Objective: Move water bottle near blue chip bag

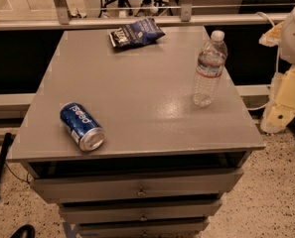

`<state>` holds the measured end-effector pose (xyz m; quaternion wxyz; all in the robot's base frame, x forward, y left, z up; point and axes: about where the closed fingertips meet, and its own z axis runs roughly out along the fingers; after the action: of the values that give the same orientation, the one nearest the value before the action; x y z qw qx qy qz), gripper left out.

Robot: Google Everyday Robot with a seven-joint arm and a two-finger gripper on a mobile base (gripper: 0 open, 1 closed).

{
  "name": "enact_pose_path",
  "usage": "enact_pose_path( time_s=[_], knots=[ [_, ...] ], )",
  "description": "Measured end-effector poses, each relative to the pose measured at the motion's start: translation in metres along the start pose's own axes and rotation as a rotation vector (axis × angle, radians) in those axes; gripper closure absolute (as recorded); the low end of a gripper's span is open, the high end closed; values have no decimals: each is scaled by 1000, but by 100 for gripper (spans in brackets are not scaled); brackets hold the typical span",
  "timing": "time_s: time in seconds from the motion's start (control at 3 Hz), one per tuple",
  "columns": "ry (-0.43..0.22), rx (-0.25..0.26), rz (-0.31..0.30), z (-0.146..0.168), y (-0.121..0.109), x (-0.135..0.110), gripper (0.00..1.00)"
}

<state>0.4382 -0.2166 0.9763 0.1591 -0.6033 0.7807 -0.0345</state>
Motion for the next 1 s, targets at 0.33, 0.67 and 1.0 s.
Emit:
enact_pose_path(
  time_s=[0.33, 0.67, 1.0],
  knots=[
    [0, 0, 0, 0, 0, 0, 0],
    [-22, 3, 4, 1, 0, -2, 0],
    [-80, -8, 61, 28, -4, -2, 0]
  ],
)
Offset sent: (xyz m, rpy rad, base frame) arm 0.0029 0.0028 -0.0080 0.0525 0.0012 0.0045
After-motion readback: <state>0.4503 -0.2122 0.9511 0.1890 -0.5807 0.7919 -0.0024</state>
